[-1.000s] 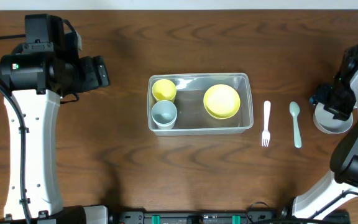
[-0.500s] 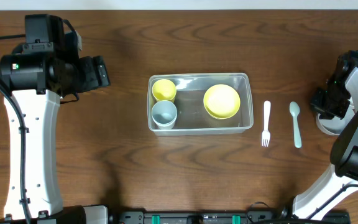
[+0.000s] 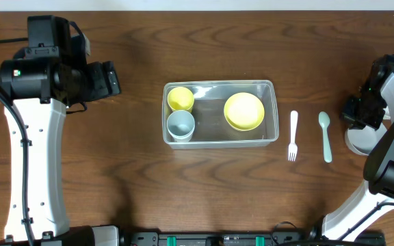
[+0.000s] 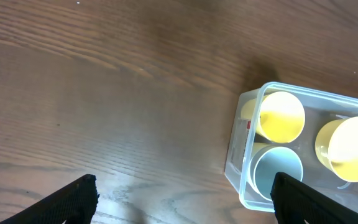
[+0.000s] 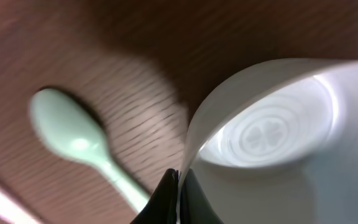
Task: Pack container
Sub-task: 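Move the right gripper to the white bowl and grasp it, then lower the white bowl onto the yellow bowl in the container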
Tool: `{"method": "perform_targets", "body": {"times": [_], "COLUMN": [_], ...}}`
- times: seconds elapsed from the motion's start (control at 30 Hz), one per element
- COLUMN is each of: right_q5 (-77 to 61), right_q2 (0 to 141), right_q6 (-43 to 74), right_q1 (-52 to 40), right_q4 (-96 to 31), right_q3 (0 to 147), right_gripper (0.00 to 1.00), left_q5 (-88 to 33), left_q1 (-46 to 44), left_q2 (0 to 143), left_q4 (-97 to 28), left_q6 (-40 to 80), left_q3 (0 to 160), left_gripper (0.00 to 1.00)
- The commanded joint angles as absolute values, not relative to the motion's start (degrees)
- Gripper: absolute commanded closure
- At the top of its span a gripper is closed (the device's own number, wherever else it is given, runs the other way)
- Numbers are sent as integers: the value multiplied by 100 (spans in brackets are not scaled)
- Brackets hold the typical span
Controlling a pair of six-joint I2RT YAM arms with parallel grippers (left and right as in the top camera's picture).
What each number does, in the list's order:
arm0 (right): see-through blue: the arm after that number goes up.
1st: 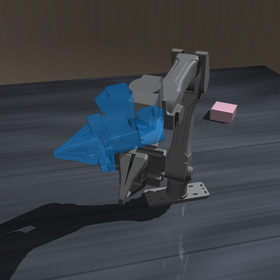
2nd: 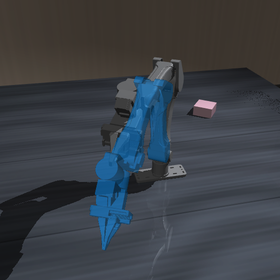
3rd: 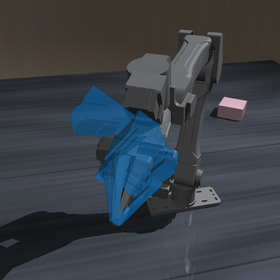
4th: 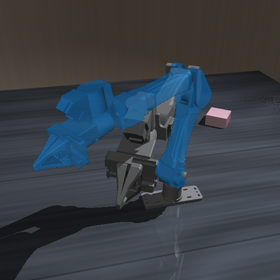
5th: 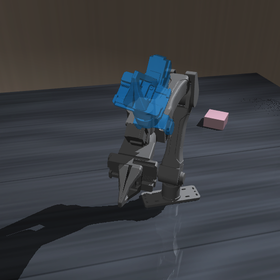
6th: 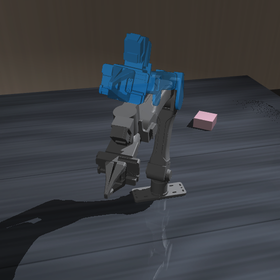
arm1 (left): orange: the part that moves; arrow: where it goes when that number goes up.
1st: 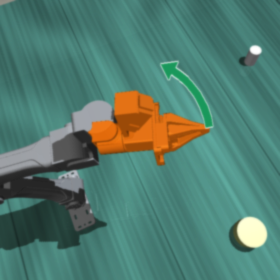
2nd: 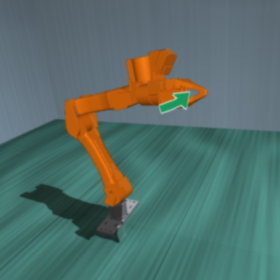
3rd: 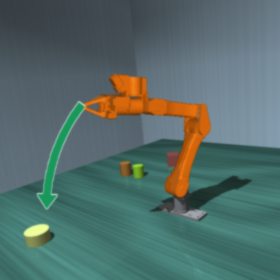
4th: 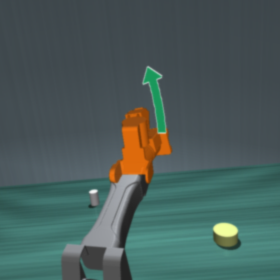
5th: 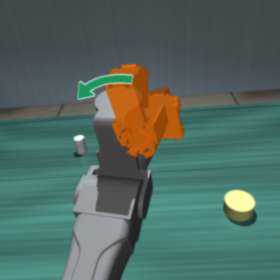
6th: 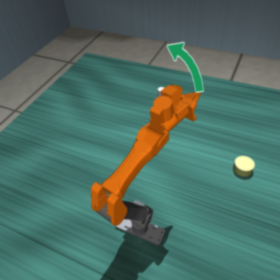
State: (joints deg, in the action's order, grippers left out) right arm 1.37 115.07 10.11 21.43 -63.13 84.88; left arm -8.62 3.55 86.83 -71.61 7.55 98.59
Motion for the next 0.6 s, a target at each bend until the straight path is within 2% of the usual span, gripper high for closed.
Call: {"method": "perform_targets", "body": {"times": [0.0, 0.1, 0.3, 0.57], "right_q5": [-609, -899, -880, -235], "right_q2": [10943, 10366, 9467, 9859], "right_q6": [644, 248, -556, -882], "right_q1": [1914, 1520, -130, -2276], "right_q4": [-6425, -6475, -6202, -6261], "right_q3": [9015, 9411, 9590, 9550], "right_gripper": [99, 99, 99, 99], "left_q5": [-836, -836, -836, -836], "left_q1": [373, 375, 373, 375], "left_q2": [8691, 8691, 8691, 8691], "left_q4": [-7175, -7172, -7157, -7159], "left_q6": [779, 779, 779, 779], "left_q3": [9793, 9793, 9793, 9793], "left_gripper": [11, 10, 11, 11]}}
